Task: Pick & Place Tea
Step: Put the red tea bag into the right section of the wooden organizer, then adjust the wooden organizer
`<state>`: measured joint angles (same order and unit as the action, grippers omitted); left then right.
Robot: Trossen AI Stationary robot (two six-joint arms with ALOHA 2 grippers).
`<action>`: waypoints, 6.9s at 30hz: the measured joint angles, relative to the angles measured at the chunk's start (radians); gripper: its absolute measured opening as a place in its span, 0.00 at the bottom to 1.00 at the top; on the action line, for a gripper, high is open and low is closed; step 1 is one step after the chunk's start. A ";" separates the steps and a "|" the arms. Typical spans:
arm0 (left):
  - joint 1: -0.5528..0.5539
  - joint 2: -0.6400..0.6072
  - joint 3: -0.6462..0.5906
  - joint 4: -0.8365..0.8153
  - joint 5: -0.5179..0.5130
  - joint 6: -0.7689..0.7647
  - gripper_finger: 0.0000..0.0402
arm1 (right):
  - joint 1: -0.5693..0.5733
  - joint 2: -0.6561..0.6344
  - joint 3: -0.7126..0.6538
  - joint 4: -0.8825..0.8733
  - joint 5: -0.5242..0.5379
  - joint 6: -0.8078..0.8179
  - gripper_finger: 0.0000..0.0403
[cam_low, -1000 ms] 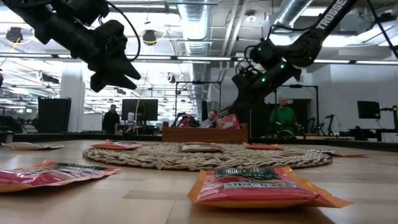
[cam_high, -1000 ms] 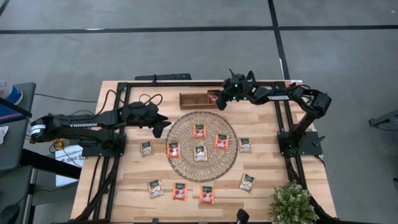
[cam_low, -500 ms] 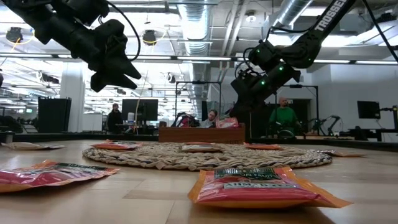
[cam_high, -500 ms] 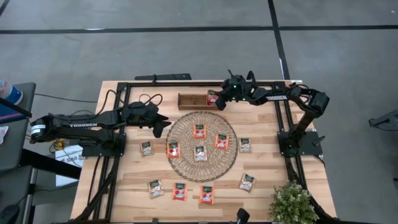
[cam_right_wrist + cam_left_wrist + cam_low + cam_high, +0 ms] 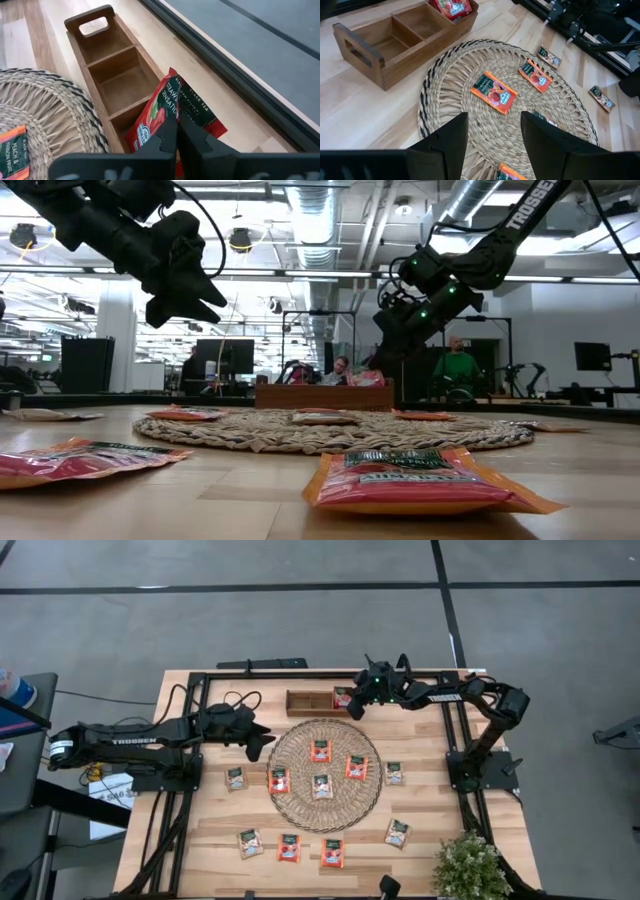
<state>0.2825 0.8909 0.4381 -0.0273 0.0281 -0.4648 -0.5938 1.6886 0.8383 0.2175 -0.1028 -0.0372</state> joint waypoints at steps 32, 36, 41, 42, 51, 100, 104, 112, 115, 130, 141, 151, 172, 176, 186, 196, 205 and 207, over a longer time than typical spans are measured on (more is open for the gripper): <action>0.000 0.000 0.000 0.000 0.013 0.000 0.43 | 0.070 -0.048 0.000 -0.061 0.136 0.006 0.29; 0.000 0.000 0.000 0.007 0.013 0.000 0.43 | 0.098 -0.088 0.001 -0.060 0.226 -0.055 0.26; 0.000 0.000 0.001 0.026 0.013 0.000 0.43 | 0.087 -0.092 0.026 -0.062 0.238 -0.076 0.22; 0.000 0.000 0.001 0.029 0.013 0.001 0.43 | 0.080 -0.085 0.034 -0.060 0.237 -0.076 0.21; 0.000 0.000 0.001 0.030 0.014 0.004 0.43 | 0.042 -0.019 0.089 -0.090 0.168 -0.068 0.15; -0.001 0.000 0.001 0.030 0.014 0.007 0.43 | 0.202 -0.071 0.106 -0.508 -0.071 -0.101 0.10; -0.001 0.000 0.001 0.030 0.014 0.008 0.43 | 0.218 -0.071 0.106 -0.530 -0.071 -0.095 0.03; -0.001 0.000 0.001 0.030 0.014 0.026 0.43 | 0.266 -0.071 0.106 -0.505 0.068 -0.088 0.00; -0.001 0.000 0.001 0.030 0.014 0.027 0.43 | 0.257 -0.071 0.106 -0.484 0.079 -0.086 0.00; -0.001 0.000 0.001 0.029 0.040 0.027 0.43 | 0.218 -0.065 0.106 -0.496 0.077 -0.120 0.00; -0.001 0.000 0.001 0.029 0.040 0.031 0.43 | 0.183 -0.064 0.106 -0.501 0.078 -0.147 0.00; -0.001 0.000 0.001 0.029 0.040 0.031 0.43 | 0.281 -0.064 0.105 -0.497 0.024 -0.129 0.00; -0.001 0.000 0.001 0.031 0.040 0.029 0.43 | 0.238 0.002 0.065 -0.395 0.105 -0.113 0.00; -0.001 0.000 0.001 0.030 0.040 0.028 0.43 | 0.236 0.021 0.065 -0.396 0.105 -0.114 0.00; 0.000 0.000 0.001 0.030 0.040 0.027 0.43 | 0.206 0.019 0.067 -0.383 0.132 -0.124 0.00; 0.000 0.000 0.001 0.030 0.040 0.027 0.43 | 0.167 0.019 0.067 -0.366 0.136 -0.142 0.00; -0.001 0.000 0.001 0.030 0.040 0.025 0.43 | 0.154 0.019 0.067 -0.368 0.130 -0.144 0.00; -0.001 0.000 0.001 0.030 0.040 0.021 0.43 | 0.167 0.016 0.067 -0.379 0.100 -0.121 0.00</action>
<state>0.2817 0.8909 0.4389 0.0029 0.0685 -0.4437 -0.4266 1.7050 0.9054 -0.1613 -0.0029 -0.1584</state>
